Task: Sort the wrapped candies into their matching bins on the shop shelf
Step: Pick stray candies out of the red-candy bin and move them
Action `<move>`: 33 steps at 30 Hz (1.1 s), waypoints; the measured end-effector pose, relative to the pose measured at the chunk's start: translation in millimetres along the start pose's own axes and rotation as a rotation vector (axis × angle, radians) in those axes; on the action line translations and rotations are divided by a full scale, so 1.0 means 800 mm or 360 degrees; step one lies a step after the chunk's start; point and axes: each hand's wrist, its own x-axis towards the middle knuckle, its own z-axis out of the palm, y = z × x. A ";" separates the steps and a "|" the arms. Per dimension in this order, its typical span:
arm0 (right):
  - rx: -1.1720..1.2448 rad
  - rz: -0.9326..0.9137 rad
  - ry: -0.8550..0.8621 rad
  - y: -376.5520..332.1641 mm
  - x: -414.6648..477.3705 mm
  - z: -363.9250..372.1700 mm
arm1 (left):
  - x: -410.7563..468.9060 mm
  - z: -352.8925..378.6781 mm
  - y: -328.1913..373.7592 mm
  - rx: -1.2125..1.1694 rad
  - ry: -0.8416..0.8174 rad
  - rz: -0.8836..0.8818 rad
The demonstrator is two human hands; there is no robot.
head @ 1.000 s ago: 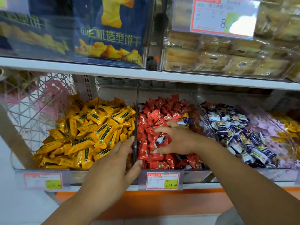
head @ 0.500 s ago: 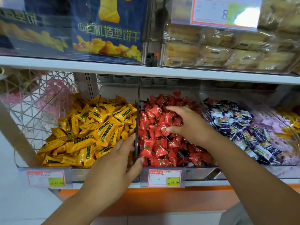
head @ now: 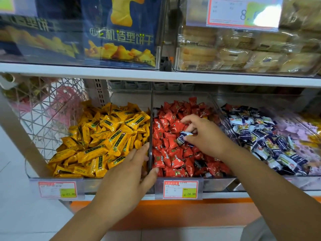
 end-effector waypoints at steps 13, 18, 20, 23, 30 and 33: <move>0.0005 -0.0177 0.0245 0.002 -0.027 -0.046 | 0.002 0.005 -0.005 -0.0002 0.0015 0.0018; -0.0363 0.0160 0.0672 0.075 -0.041 -0.088 | 0.002 0.007 -0.007 -0.0033 0.0017 0.0027; -0.0355 0.0281 0.0547 0.109 -0.050 -0.082 | 0.003 0.008 -0.008 -0.0032 0.0021 0.0019; -0.0328 0.0433 0.0312 0.127 -0.060 -0.064 | 0.003 0.008 -0.006 -0.0052 0.0032 0.0012; -0.0716 0.0669 -0.0012 0.126 -0.060 -0.056 | 0.003 0.007 -0.003 -0.0066 0.0030 -0.0009; -0.0594 0.0761 -0.0137 0.118 -0.054 -0.071 | 0.002 0.006 -0.002 -0.0041 0.0023 -0.0004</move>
